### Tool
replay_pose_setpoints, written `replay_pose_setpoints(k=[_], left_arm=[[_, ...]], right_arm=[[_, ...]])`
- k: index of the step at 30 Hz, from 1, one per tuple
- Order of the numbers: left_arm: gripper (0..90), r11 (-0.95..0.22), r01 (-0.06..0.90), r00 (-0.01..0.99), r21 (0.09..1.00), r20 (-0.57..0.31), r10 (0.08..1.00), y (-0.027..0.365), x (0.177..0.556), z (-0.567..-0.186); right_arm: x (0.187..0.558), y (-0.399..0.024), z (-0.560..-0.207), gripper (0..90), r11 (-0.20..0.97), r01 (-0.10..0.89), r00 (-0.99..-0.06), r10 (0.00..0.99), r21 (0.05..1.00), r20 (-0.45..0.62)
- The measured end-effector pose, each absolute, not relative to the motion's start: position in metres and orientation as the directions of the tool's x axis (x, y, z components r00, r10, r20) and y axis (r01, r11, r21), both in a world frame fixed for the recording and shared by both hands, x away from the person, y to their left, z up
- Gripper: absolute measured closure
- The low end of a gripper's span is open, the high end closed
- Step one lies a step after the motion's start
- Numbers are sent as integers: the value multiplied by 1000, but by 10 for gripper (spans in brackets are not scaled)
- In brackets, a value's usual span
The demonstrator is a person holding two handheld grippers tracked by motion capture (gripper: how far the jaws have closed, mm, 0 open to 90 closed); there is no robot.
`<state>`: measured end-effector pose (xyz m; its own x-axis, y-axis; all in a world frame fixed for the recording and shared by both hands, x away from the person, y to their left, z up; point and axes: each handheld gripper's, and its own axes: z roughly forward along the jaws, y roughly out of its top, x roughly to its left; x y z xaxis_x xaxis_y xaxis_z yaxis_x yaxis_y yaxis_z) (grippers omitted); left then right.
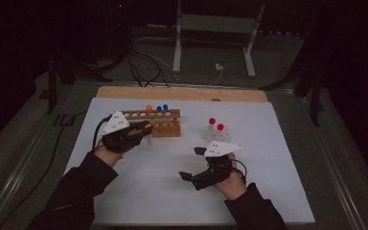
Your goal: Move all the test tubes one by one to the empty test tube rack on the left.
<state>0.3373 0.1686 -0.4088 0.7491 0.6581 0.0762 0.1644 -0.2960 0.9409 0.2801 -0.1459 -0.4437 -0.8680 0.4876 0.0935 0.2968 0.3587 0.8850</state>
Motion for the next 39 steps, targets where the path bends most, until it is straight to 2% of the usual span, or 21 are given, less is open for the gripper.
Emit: replay_pose_setpoints(k=[14,19,21,28,34,39], left_arm=[[720,-239,156,635,958,88,767,188,386,-387],[720,-190,168,621,967,45,782,193,404,-384],[721,-205,160,606,966,67,793,191,409,-385],[720,-207,181,565,961,70,822,189,427,-398],[720,-188,218,566,958,32,823,188,433,-411],[720,-213,244,568,946,38,822,182,435,-424]], right_arm=[[280,-148,-443,0,349,279,-869,489,895,80],[280,-149,-442,0,343,277,-872,483,898,85],[280,-149,-442,0,342,277,-869,487,898,82],[281,-151,-443,0,341,278,-871,483,898,87],[282,-151,-444,0,344,278,-872,482,897,86],[282,-151,-444,0,343,277,-876,474,898,89]])
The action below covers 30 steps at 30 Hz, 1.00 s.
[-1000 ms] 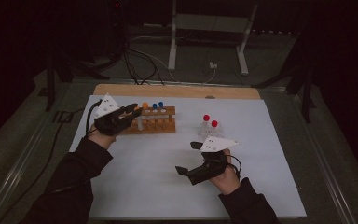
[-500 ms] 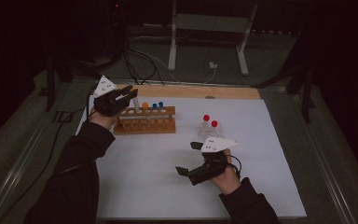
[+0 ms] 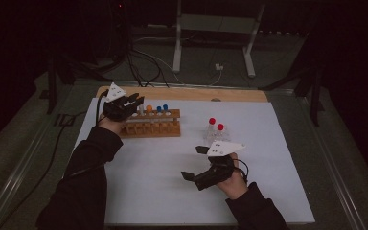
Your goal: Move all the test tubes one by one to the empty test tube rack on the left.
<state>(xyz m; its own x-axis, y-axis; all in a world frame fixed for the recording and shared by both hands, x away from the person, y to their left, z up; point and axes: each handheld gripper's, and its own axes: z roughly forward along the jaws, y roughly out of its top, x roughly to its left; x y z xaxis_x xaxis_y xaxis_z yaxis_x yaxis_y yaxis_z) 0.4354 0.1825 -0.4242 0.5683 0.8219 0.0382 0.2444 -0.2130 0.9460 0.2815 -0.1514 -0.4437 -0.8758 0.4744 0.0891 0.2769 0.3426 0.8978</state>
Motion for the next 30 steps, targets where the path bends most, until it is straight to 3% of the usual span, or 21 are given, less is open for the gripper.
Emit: replay_pose_setpoints(k=[30], left_arm=[[716,-260,332,565,907,30,824,177,442,-452]], right_arm=[[282,-153,-442,0,342,282,-876,472,896,96]])
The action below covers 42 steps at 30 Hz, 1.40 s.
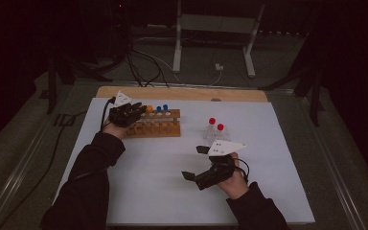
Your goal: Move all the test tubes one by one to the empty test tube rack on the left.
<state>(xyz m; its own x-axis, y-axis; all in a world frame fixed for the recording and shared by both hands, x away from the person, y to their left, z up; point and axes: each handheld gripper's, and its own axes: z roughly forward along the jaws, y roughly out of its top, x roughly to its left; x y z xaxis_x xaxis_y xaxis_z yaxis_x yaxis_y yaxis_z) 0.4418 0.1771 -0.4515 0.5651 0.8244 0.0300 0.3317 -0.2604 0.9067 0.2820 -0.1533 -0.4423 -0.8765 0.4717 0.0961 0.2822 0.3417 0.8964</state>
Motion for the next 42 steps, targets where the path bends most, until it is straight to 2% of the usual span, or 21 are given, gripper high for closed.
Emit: replay_pose_setpoints(k=[5,8,14,19,24,26,33,37,38,42], left_arm=[[702,-252,358,562,899,9,827,179,443,-449],[623,-252,354,571,901,5,821,180,440,-446],[406,-222,335,578,916,-14,816,185,430,-435],[307,-221,310,609,925,-15,793,188,416,-426],[164,-225,282,645,933,-11,764,188,397,-416],[155,-220,267,665,938,-14,747,188,388,-413],[20,-210,213,751,954,-22,660,185,354,-410],[10,-198,179,780,964,-16,626,185,334,-413],[10,-201,175,784,964,-13,620,184,330,-415],[10,-198,169,805,966,-19,592,183,315,-425]], right_arm=[[282,-153,-442,0,340,284,-876,472,897,99],[283,-154,-442,0,339,283,-876,473,897,98],[284,-157,-439,0,328,278,-871,482,903,93],[286,-166,-432,0,307,268,-860,503,913,83],[292,-180,-421,0,280,257,-838,541,925,69],[295,-187,-417,0,263,253,-828,557,931,67],[310,-219,-412,0,235,241,-796,603,942,53],[319,-235,-418,5,238,256,-758,650,937,42],[320,-238,-421,38,239,260,-752,658,936,41],[329,-248,-435,69,239,302,-708,704,923,50]])
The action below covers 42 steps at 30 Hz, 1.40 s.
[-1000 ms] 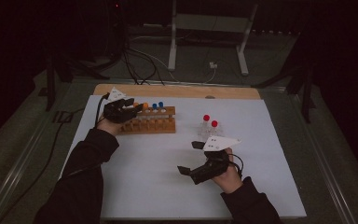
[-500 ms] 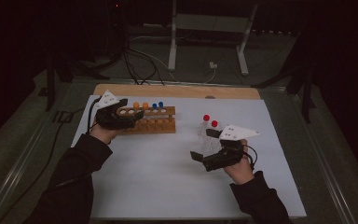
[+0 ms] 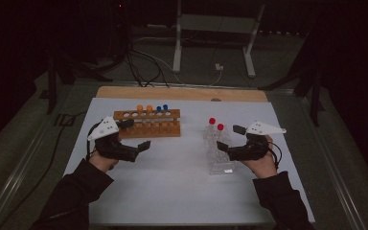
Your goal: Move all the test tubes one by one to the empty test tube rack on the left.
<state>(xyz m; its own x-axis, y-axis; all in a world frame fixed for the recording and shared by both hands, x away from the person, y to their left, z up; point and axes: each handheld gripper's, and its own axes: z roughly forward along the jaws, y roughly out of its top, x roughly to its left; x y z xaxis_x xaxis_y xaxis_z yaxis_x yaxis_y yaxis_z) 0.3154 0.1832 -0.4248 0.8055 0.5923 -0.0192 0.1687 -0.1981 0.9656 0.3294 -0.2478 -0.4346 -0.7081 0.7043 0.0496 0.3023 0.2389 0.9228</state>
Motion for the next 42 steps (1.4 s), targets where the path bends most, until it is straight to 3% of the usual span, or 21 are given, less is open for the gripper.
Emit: replay_pose_setpoints(k=[12,18,29,31,42], left_arm=[[5,-248,166,828,954,1,561,173,296,-447],[5,-255,175,833,951,-5,553,168,294,-455],[5,-283,188,843,941,-6,538,165,293,-465],[5,-283,189,845,940,-9,535,165,293,-465],[5,-275,194,843,942,-17,537,166,293,-463]], right_arm=[[358,-250,-466,338,272,394,-653,755,878,59],[368,-246,-471,494,293,416,-635,771,861,45],[378,-232,-476,662,352,415,-639,769,839,-7],[379,-231,-476,734,355,416,-634,773,837,-12],[372,-231,-460,751,334,372,-605,795,866,-47]])
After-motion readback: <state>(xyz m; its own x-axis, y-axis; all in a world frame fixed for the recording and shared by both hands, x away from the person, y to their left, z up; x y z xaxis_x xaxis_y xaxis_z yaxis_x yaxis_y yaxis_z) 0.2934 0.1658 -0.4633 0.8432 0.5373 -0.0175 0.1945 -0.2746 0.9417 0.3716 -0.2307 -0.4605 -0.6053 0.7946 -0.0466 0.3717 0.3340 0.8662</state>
